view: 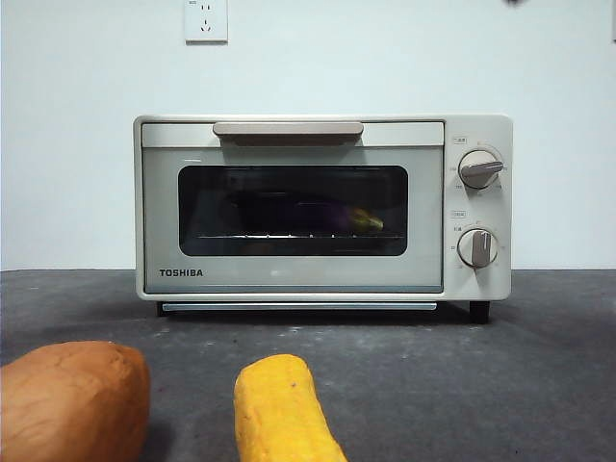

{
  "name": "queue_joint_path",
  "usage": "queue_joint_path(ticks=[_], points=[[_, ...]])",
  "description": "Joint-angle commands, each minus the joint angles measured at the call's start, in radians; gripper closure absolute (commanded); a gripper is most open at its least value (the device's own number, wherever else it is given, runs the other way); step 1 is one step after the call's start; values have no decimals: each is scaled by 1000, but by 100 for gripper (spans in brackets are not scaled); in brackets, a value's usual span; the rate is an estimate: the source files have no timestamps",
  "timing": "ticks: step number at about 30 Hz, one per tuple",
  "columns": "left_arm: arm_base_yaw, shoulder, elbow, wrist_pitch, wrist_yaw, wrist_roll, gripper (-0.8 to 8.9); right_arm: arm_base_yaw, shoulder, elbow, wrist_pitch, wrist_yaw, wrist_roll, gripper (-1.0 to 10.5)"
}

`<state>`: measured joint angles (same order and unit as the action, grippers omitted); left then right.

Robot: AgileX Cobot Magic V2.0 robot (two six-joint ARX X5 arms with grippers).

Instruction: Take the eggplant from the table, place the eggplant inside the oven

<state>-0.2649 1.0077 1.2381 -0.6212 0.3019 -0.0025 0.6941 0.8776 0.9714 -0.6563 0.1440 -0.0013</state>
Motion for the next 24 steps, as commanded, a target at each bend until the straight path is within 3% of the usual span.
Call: queue_joint_path(ticks=[1,5,10,24], points=[[-49,-92,-126,82,-95,-54,807,-17,-21,-101,168,-21,42,943],[-98,-236,-323,165,-183,-90,807,-23,-66,-267,392,-10,47,943],[-122,-384,-512,231,-210,-119,807,-22,-104,-448,662,-9,48,943],[-122,-414,-557,180,-209,-144,806,-23,-103,-487,679,-5,46,943]])
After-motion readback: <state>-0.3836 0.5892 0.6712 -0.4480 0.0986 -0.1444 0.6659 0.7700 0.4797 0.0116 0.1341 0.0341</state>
